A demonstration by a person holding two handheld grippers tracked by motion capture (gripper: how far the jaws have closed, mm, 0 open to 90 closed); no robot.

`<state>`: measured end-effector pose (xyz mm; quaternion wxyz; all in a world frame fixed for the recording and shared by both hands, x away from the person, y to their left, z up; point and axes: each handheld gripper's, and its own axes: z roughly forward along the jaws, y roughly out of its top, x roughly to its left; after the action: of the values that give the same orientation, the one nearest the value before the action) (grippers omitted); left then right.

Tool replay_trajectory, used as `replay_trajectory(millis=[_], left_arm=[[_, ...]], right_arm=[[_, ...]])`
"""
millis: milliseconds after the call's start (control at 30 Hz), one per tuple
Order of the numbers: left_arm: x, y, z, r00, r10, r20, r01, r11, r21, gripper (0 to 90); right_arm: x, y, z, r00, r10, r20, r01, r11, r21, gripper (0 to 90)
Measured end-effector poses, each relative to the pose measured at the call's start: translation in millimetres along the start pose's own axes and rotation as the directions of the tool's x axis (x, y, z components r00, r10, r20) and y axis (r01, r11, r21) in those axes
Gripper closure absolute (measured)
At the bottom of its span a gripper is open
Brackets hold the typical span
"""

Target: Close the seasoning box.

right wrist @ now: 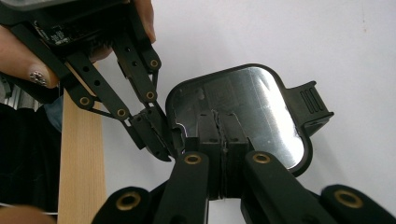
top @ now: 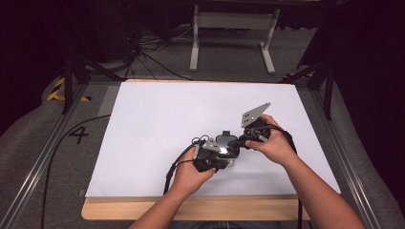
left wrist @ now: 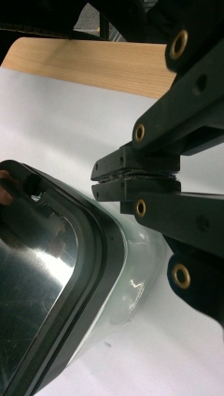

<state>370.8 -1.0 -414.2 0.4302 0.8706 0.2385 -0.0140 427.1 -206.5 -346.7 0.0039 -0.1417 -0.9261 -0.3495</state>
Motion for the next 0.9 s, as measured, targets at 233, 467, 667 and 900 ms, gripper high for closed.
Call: replay_trajectory(millis=[233, 467, 667, 900], left_arm=[[-6.6, 9.5, -24.5, 0.9993, 0.035, -0.013, -0.035, 0.9993, -0.009, 82.8], [-0.1, 9.1, -60.1, 0.9971, 0.007, -0.076, -0.014, 0.9957, -0.092, 79.7], [14.1, 1.0, -86.8, 0.9885, -0.045, -0.145, 0.024, 0.9891, -0.145, 77.9], [28.9, -12.6, -104.9, 0.9704, -0.104, -0.218, 0.07, 0.9849, -0.158, 76.3]], right_arm=[[2.7, 3.9, -13.5, 0.9997, -0.005, 0.024, 0.006, 0.9991, -0.042, 89.7], [3.0, 4.0, -40.3, 0.9963, 0.018, 0.084, -0.009, 0.9942, -0.107, 79.5], [-4.0, -9.3, -59.2, 0.9915, 0.068, 0.111, -0.051, 0.9868, -0.154, 74.7], [-15.6, -31.5, -73.2, 0.9773, 0.132, 0.166, -0.102, 0.9786, -0.179, 70.8]])
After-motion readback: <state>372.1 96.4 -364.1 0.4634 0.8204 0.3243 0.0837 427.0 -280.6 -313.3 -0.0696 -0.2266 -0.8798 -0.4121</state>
